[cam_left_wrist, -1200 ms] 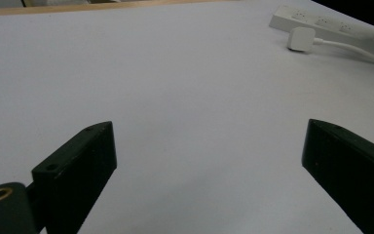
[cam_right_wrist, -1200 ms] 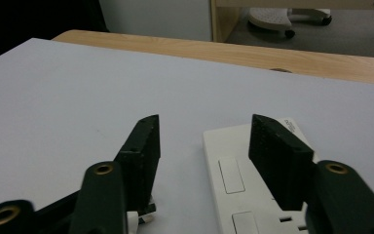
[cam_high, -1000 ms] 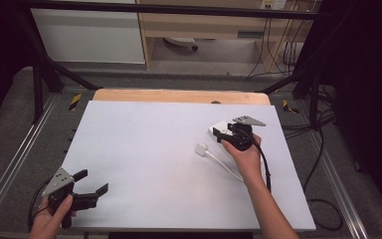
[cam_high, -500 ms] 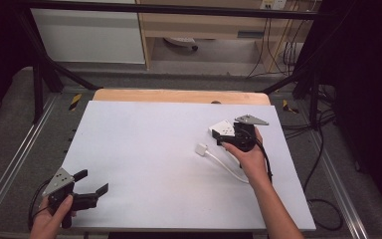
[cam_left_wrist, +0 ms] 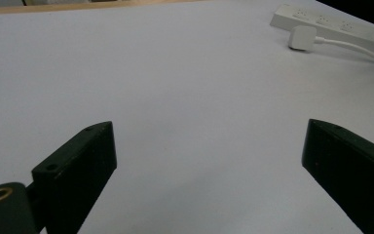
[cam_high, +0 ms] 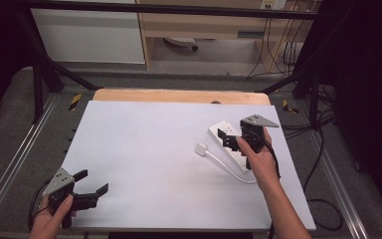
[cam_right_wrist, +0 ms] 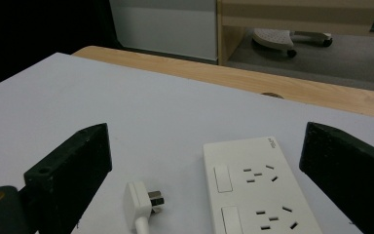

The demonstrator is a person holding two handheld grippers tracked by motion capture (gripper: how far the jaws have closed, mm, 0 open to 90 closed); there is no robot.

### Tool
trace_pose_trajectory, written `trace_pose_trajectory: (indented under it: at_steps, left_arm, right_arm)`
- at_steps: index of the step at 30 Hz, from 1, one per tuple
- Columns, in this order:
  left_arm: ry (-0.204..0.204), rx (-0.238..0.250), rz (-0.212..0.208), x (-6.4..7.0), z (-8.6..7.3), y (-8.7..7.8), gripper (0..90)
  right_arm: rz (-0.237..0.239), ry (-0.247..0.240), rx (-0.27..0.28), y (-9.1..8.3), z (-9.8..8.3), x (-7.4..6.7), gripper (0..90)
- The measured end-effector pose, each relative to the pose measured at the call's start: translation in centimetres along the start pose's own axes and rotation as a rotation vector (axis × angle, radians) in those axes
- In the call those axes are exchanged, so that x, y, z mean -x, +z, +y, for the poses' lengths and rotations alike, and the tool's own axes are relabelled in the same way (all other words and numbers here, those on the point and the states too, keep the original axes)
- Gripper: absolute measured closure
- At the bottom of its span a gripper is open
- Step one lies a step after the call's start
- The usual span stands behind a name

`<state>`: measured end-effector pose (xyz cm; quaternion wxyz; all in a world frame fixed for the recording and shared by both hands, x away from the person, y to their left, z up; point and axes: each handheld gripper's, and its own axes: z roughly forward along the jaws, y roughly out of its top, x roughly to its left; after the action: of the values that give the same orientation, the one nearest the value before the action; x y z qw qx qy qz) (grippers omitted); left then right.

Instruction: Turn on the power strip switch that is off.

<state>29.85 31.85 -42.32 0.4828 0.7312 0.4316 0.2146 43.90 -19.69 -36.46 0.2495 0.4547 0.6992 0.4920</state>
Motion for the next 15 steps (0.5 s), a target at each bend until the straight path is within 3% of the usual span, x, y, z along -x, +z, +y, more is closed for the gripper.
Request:
trace_pose_trajectory:
  at_steps: [15]
  left_arm:
    - [0.000,0.002,0.003,0.0,0.0,0.0,5.7]
  right_arm:
    - [0.010,-0.024,0.033,-4.1,-1.6,1.2,5.5]
